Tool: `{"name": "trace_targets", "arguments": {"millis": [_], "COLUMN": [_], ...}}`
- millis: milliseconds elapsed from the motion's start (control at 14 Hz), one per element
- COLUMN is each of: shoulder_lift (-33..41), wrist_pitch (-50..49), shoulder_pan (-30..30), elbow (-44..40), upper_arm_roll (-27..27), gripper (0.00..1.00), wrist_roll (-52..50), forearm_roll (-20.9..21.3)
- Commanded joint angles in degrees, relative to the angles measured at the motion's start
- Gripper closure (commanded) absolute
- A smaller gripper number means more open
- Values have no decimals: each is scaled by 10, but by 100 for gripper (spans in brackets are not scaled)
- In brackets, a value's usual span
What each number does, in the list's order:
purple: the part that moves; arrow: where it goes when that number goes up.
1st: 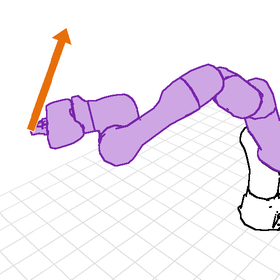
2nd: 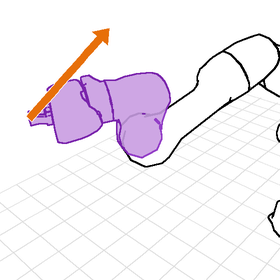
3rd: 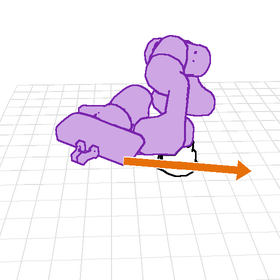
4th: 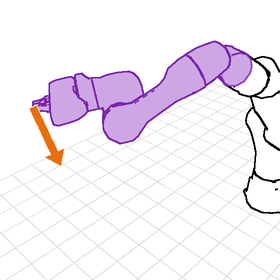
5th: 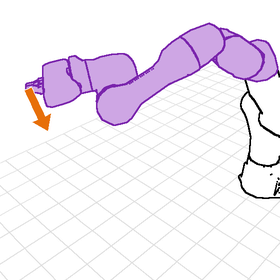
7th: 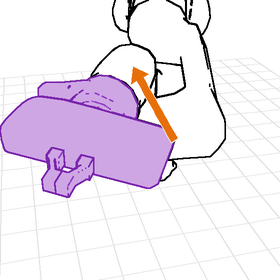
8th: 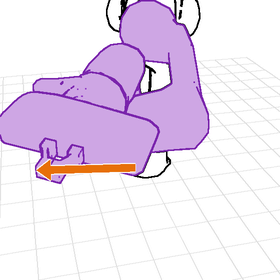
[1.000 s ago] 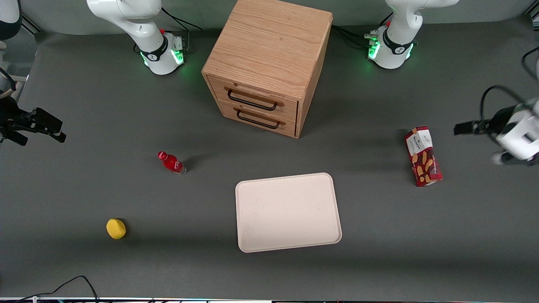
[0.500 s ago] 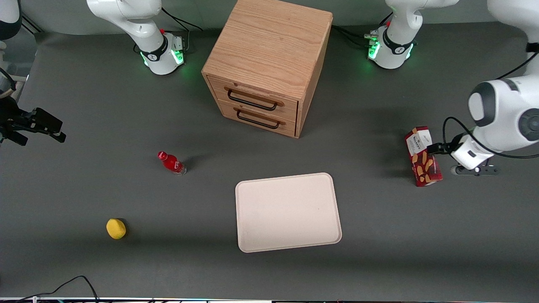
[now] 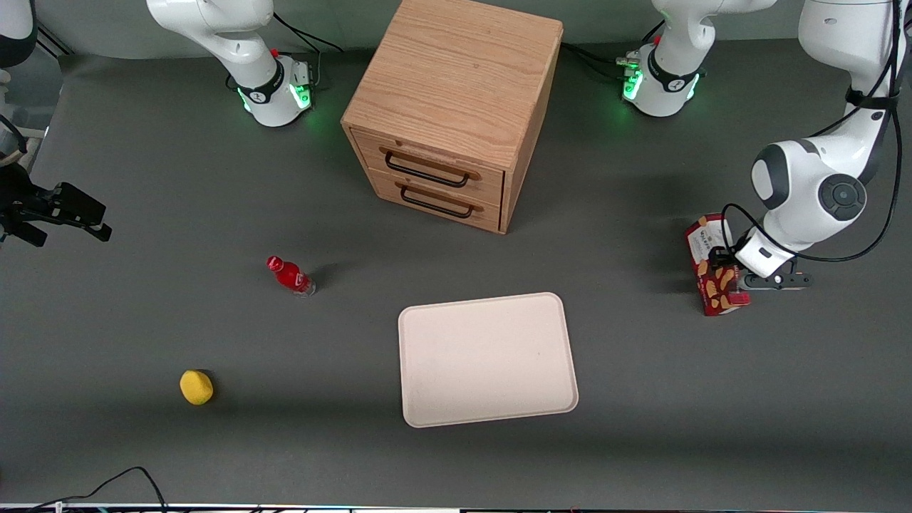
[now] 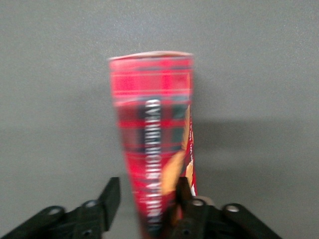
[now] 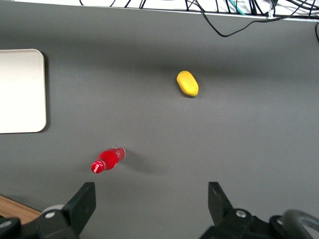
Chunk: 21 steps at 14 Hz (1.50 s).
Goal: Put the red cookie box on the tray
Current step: 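Lower the left gripper, close on the box end and lift it upright, then carry the held box over the white tray and lower it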
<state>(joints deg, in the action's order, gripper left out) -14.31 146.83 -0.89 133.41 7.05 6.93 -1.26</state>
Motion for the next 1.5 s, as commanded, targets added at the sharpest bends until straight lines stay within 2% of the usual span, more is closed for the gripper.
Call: {"name": "trace_targets", "arguments": {"millis": [0, 214, 357, 643, 857, 1000, 1214, 1357, 1429], "shoulder_lift": [13, 37, 61, 44, 22, 13, -22, -69, -100], "wrist_pitch": [-4, -55, -160, -486, -597, -610, -583, -495, -445], "shoulder_pan": [0, 0, -1, -10, -11, -11, -11, -17, -23], "elbow": [4, -17, -81, -364, -519, -556, -560, -559, -557], "upper_arm_roll": [2, 2, 1, -5, -49, -109, -209, -258, -283], "gripper": [100, 100, 100, 100, 100, 100, 100, 100, 100], "wrist_roll": [-2, -5, -7, -30, -66, -146, -269, -340, -372], "forearm_roll": [-11, -15, -16, -14, -16, -16, -11, -2, 21]}}
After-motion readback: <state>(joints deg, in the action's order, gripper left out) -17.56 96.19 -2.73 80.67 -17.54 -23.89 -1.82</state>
